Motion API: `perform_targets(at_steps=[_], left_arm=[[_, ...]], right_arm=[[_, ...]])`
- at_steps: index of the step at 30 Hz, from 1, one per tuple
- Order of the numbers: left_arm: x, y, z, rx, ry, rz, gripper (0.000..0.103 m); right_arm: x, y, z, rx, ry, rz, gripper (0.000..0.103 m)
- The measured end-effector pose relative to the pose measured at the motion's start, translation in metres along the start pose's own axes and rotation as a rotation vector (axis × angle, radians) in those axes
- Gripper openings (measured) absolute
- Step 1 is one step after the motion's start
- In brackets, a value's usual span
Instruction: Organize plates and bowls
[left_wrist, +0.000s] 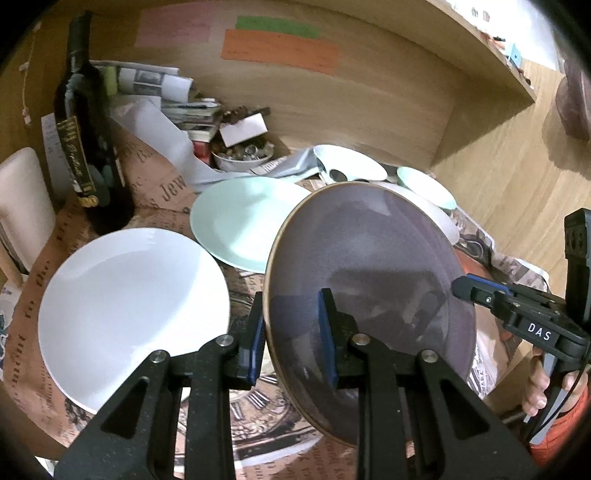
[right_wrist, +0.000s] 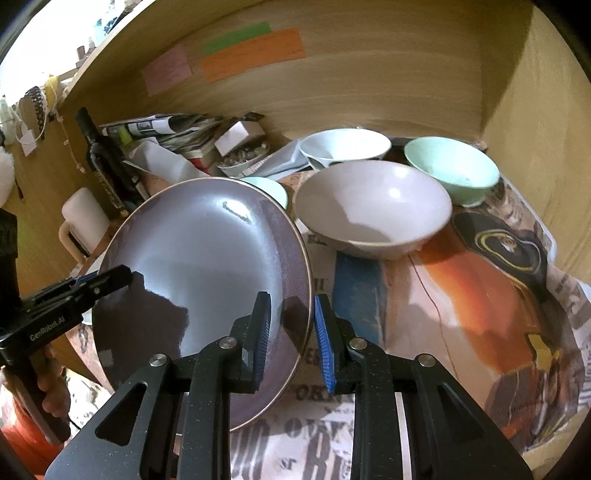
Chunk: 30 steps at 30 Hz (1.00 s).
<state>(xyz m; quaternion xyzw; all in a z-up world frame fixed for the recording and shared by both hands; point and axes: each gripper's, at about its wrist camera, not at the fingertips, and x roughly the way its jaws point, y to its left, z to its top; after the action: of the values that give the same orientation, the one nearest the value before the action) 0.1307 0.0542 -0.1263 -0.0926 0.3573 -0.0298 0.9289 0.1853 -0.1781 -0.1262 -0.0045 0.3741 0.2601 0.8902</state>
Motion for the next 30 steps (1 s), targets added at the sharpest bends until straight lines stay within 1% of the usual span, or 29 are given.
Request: perform_targets(at_steps=[10,18,30], left_arm=[[0.017,-0.018,-0.012,0.024,0.051,-0.018,0.028],[0.035,-0.026,-0.021,0.032,0.099,-0.02,0.029],[0.054,-0.028,-0.02,0.021,0.13,-0.025,0.032]], right_arm=[[-0.002,-0.022,-0.018,0.038,0.029,-0.018,0.022],[0.006,-0.034,-0.03,0.065,0.058,-0.029,0.022],[0.011,-0.04,-0.032,0.055,0.078,-0.038,0.022]])
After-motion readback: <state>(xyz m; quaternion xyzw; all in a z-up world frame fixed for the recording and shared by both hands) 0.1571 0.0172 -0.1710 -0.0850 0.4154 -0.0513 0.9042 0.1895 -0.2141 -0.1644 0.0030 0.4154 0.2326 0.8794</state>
